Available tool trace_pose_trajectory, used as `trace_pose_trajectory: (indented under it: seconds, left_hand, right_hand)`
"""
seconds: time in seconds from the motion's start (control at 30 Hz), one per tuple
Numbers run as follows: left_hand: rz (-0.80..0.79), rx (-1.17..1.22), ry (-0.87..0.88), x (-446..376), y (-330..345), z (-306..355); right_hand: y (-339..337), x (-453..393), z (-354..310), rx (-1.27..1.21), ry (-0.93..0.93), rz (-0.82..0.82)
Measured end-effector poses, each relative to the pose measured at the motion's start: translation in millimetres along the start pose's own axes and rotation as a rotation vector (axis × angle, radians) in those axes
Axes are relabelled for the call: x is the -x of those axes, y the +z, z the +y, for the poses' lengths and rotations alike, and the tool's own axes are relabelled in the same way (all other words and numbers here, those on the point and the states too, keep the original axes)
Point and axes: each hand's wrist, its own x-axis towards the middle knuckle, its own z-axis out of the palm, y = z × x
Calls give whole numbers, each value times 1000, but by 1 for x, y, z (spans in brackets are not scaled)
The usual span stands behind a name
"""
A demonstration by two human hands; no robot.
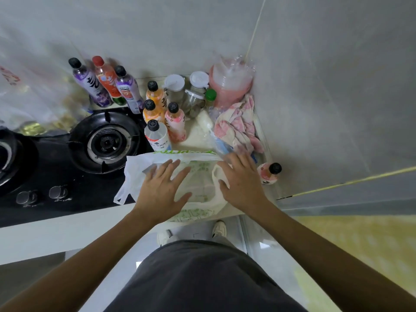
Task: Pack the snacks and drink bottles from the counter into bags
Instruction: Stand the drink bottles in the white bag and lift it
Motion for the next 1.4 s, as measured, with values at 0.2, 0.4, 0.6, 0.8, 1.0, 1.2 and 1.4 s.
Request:
trace_pose_trajectory:
  seconds: [0.2,0.4,0.6,0.8,1.0,1.2,1.4]
  left_hand:
    - [236,91,70,-35,-35,13]
    - [237,-50,-198,-67,-56,-46]
    - [87,106,-342,-78,-49,-74]
    - [49,314,-388,-103,-53,-79]
    - [195,355,-334,-97,-68,-81]
    - [467,396,-177,-65,-120,-74]
    - [524,543,-175,-32,-141,-49]
  right_hand:
    - [-43,9,37,1,155,181]
    - [-47,28,71,145,312,37]
    - [-25,45,86,14,364,-15]
    - [-35,25,89,-145,400,22]
    - [-61,10,58,-281,340,95]
    - [-91,-12,17,-411,242,226]
    - [-74,-32,-30,-558,92,185]
